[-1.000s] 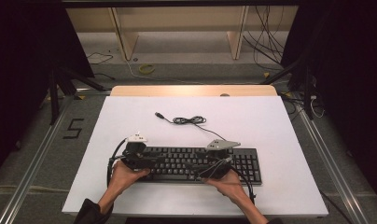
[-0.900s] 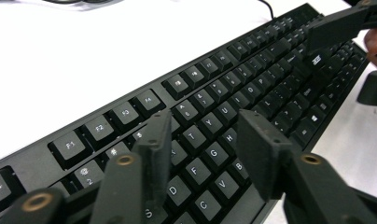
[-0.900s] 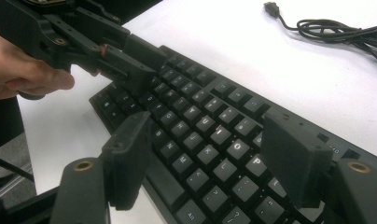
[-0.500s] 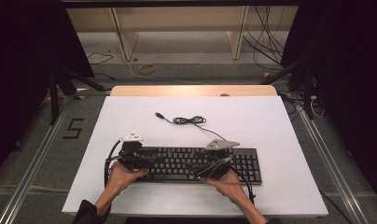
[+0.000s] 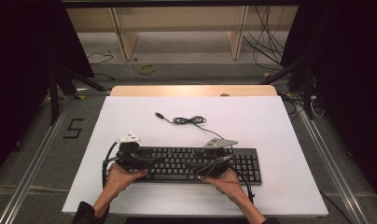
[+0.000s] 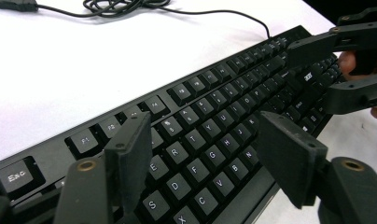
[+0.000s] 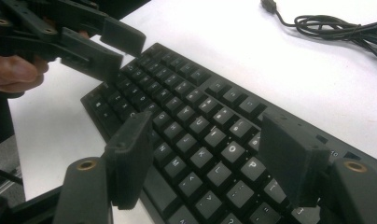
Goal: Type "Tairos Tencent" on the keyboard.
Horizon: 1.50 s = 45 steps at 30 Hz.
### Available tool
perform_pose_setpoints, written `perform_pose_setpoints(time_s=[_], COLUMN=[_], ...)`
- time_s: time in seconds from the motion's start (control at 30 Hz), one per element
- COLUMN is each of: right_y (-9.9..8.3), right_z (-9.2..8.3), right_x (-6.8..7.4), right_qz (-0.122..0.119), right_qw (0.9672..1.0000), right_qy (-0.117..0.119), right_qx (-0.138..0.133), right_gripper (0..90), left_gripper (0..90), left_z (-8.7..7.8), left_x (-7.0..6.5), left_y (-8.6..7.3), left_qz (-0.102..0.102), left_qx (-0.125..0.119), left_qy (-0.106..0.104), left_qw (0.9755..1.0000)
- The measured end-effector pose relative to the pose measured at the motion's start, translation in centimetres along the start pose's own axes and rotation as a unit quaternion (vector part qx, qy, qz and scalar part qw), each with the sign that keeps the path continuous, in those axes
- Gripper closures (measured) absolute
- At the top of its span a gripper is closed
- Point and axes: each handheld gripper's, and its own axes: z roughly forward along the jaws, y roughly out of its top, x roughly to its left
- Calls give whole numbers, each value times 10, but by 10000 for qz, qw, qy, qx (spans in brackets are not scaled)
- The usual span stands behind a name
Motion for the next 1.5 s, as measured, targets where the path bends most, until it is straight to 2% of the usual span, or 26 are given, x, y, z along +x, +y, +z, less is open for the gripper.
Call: perform_pose_setpoints(time_s=[0.13,0.37,0.63,0.9,1.1,1.5], right_y=[1,3,4,3,5,8], right_z=[1,3,10,18,20,28], right_x=[-2,-7,-10,-10,-10,-8], right_qz=[-5,49,102,37,19,-9], right_qw=[10000,9999,9995,9991,9991,9987], right_qy=[-47,-146,-229,-238,-224,-193], right_qx=[-9,47,195,350,353,474], right_gripper=[390,495,641,792,894,900], left_gripper=[331,309,300,291,290,290], left_z=[-4,-10,-14,-17,-20,-23], left_x=[0,1,0,-1,-1,0], left_y=[-2,-6,-10,-15,-17,-23], left_qz=[-17,-55,-54,-48,-45,-63], left_qx=[-117,-263,-354,-447,-507,-518], left_qy=[-25,-71,-106,-113,-87,-54], left_qw=[9999,9996,9993,9989,9987,9986])
